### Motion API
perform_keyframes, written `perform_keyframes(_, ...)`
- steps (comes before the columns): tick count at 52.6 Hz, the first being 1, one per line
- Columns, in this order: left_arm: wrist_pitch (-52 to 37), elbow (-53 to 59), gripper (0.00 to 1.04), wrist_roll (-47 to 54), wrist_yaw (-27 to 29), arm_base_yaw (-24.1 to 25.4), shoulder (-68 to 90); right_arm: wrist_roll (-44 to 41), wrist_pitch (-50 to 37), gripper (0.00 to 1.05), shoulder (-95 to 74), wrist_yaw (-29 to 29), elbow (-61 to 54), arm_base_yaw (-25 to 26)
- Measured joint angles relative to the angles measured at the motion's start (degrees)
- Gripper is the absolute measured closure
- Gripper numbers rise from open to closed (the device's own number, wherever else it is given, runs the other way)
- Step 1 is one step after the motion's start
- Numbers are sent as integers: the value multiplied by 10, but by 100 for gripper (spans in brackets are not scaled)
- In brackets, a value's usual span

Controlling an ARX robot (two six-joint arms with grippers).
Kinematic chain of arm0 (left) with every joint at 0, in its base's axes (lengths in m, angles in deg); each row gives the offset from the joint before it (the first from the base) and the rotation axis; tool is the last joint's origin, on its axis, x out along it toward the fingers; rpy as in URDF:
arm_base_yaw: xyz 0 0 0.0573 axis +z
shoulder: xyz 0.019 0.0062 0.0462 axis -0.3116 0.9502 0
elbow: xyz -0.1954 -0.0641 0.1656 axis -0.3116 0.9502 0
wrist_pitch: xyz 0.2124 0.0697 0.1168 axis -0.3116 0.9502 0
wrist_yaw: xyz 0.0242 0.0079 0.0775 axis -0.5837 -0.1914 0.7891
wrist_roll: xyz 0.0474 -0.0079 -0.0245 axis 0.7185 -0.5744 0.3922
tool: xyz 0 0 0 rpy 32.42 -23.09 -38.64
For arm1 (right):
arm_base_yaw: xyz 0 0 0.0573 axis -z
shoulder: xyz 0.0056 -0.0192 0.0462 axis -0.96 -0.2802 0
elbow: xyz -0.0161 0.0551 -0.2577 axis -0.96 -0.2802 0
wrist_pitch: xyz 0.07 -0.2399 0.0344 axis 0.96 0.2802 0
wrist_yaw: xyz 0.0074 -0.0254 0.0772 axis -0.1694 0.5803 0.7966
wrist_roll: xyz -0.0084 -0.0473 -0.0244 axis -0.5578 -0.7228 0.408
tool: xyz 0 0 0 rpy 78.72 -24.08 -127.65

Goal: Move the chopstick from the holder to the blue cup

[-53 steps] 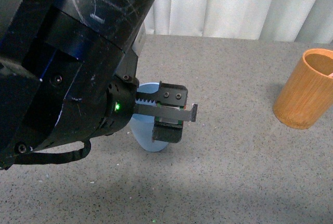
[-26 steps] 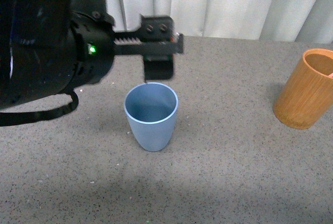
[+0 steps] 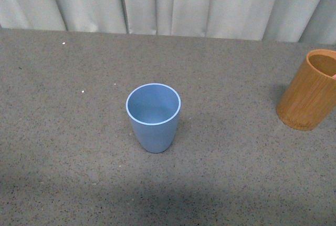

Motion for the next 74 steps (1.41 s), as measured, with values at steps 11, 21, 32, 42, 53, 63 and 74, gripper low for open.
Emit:
perform_keyframes(11, 329, 0, 101, 4, 0, 0, -383, 0, 0, 10, 0, 1, 0, 0)
perform_keyframes(21, 330, 0, 101, 4, 0, 0, -386, 0, 0, 10, 0, 0, 0, 0)
perform_keyframes(32, 331, 0, 98, 3, 0, 0, -386, 30, 35, 10, -17, -60, 13, -17)
perform_keyframes(42, 331, 0, 63, 4, 0, 0, -387, 256, 78, 10, -283, -250, 80, 35)
perform_keyframes(53, 331, 0, 25, 4, 1, 0, -387, 307, -8, 10, -512, -117, 165, 163)
perform_keyframes(63, 331, 0, 7, 5, 0, 0, -387, 295, -27, 10, -632, -104, 244, 181)
perform_keyframes(74, 331, 0, 7, 5, 0, 0, -387, 275, -32, 10, -739, -100, 328, 158)
